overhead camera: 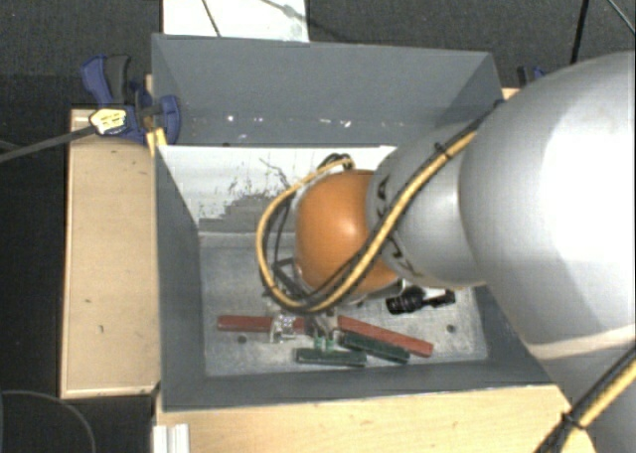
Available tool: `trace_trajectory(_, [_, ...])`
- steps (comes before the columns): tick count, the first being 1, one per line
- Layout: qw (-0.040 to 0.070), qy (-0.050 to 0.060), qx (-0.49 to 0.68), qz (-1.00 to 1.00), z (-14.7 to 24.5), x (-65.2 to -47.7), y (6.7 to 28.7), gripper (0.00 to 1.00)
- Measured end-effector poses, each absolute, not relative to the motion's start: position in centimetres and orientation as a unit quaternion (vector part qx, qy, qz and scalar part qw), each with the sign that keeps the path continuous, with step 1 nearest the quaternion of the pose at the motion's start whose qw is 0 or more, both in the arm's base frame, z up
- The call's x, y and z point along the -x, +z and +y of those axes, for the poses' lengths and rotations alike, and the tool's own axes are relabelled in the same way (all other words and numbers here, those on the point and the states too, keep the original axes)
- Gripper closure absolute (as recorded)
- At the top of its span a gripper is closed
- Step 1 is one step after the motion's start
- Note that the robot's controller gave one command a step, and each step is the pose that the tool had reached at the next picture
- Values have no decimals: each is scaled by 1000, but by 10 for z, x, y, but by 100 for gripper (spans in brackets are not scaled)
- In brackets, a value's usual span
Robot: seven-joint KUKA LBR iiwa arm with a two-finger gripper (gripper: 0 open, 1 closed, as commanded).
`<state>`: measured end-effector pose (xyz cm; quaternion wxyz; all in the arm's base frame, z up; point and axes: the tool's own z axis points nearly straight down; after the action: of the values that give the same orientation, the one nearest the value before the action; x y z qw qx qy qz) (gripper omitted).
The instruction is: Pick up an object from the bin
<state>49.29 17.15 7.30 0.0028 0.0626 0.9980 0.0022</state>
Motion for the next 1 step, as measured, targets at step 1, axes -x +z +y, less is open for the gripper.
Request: trace_trajectory(1, [3, 2, -64, 998, 172, -493, 73, 100])
